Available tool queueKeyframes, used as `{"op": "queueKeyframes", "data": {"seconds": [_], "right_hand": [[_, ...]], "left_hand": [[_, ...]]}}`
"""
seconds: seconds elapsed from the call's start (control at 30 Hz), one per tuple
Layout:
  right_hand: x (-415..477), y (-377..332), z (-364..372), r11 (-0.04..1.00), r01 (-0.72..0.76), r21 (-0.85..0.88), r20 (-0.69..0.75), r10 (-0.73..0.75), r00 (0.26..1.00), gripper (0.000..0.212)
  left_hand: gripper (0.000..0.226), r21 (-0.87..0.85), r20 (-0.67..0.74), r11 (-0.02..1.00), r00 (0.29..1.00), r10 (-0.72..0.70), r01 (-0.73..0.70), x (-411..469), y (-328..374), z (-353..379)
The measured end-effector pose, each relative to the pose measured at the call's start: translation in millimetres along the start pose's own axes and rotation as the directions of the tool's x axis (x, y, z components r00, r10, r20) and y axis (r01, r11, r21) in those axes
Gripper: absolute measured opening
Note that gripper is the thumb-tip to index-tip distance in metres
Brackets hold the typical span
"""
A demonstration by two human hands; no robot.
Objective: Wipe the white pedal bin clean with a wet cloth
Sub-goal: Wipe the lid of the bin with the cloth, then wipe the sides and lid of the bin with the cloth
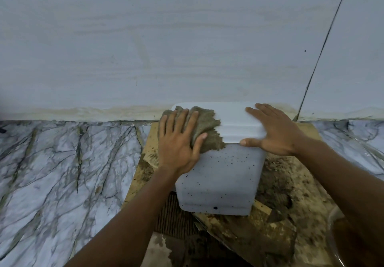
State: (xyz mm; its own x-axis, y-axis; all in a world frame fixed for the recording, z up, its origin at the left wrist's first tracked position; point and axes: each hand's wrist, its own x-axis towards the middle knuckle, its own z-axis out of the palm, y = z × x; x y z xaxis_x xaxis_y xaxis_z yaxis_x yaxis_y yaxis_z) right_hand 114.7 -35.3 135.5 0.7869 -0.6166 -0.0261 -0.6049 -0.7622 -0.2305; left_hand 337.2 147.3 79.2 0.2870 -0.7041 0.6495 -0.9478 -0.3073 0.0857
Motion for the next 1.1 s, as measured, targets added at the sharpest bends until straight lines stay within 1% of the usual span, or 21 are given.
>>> {"op": "queueKeyframes", "data": {"seconds": [0.03, 0.07, 0.1, 0.17, 0.23, 0.33, 0.43, 0.5, 0.57, 0.67, 0.77, 0.83, 0.87, 0.93, 0.97, 1.03, 1.1], "right_hand": [[3.1, 1.1, -0.5, 1.0, 0.001, 0.009, 0.0, -0.001, 1.0, 0.114], [5.6, 2.3, -0.2, 1.0, 0.003, 0.018, 0.002, -0.003, 1.0, 0.114], [8.0, 3.4, 0.3, 1.0, 0.006, 0.022, -0.001, -0.006, 1.0, 0.114], [11.9, 5.9, 2.1, 1.0, 0.009, 0.025, -0.015, -0.008, 1.0, 0.118], [14.5, 6.5, 2.5, 0.999, 0.008, 0.034, -0.025, -0.007, 1.0, 0.12], [17.8, 3.9, 0.4, 0.999, -0.011, 0.053, -0.031, 0.013, 0.999, 0.115], [18.1, 1.6, -0.7, 0.998, -0.029, 0.063, -0.027, 0.031, 0.999, 0.113], [16.5, 0.6, -0.2, 0.998, -0.023, 0.053, -0.031, 0.024, 0.999, 0.113], [15.3, 0.1, -0.1, 0.999, -0.015, 0.048, -0.039, 0.016, 0.999, 0.111], [12.8, 1.2, 1.0, 0.999, -0.004, 0.052, -0.043, 0.006, 0.999, 0.111], [10.8, 4.0, 3.8, 0.999, 0.005, 0.043, -0.05, -0.002, 0.999, 0.115], [9.8, 6.1, 4.5, 0.999, 0.002, 0.041, -0.048, 0.0, 0.999, 0.116], [9.3, 6.8, 4.1, 0.999, -0.002, 0.043, -0.038, 0.004, 0.999, 0.115], [9.7, 7.3, 2.2, 0.999, -0.01, 0.053, -0.019, 0.011, 1.0, 0.112], [10.9, 7.1, 0.8, 0.998, -0.014, 0.059, -0.014, 0.015, 1.0, 0.111], [15.7, 6.8, -0.6, 0.996, -0.02, 0.083, -0.01, 0.021, 1.0, 0.111], [22.3, 7.7, -1.2, 0.992, -0.027, 0.123, -0.01, 0.028, 1.0, 0.11]], "left_hand": [[0.059, -0.044, -0.022, 0.999, 1.0, 0.022, -0.023, 0.8, -6.4, 1.8], [0.057, -0.098, -0.047, 0.995, 0.999, 0.008, -0.013, -0.3, -11.7, 3.8], [0.057, -0.157, -0.064, 0.987, 0.996, -0.054, 0.044, -3.5, -14.5, 6.0], [0.059, -0.234, -0.054, 0.949, 0.972, -0.23, 0.211, -12.0, -7.3, 10.0], [0.061, -0.185, -0.039, 0.938, 0.952, -0.305, 0.293, -15.9, 11.5, 16.3], [0.063, -0.066, -0.021, 0.942, 0.943, -0.331, 0.329, -9.8, 45.5, 23.1], [0.062, -0.049, 0.01, 0.953, 0.954, -0.299, 0.299, -15.5, 72.4, 26.4], [0.061, -0.068, 0.009, 0.953, 0.955, -0.295, 0.295, -16.3, 73.7, 26.0], [0.062, -0.077, -0.002, 0.926, 0.929, -0.37, 0.369, -7.6, 61.3, 23.9], [0.063, -0.131, 0.031, 0.839, 0.848, -0.529, 0.528, 14.9, 36.6, 17.6], [0.062, -0.203, 0.11, 0.781, 0.807, -0.581, 0.59, 37.7, 16.2, 11.6], [0.061, -0.22, 0.123, 0.752, 0.783, -0.61, 0.621, 42.2, 11.8, 12.9], [0.061, -0.199, 0.097, 0.762, 0.786, -0.61, 0.616, 38.9, 15.2, 14.3], [0.06, -0.145, 0.019, 0.836, 0.847, -0.532, 0.528, 23.0, 30.0, 17.1], [0.059, -0.133, -0.003, 0.878, 0.885, -0.465, 0.46, 12.7, 39.0, 19.1], [0.057, -0.121, -0.003, 0.949, 0.955, -0.295, 0.293, -6.3, 48.7, 25.0], [0.062, -0.072, 0.01, 0.991, 0.993, -0.117, 0.117, -18.8, 47.4, 31.2]]}}
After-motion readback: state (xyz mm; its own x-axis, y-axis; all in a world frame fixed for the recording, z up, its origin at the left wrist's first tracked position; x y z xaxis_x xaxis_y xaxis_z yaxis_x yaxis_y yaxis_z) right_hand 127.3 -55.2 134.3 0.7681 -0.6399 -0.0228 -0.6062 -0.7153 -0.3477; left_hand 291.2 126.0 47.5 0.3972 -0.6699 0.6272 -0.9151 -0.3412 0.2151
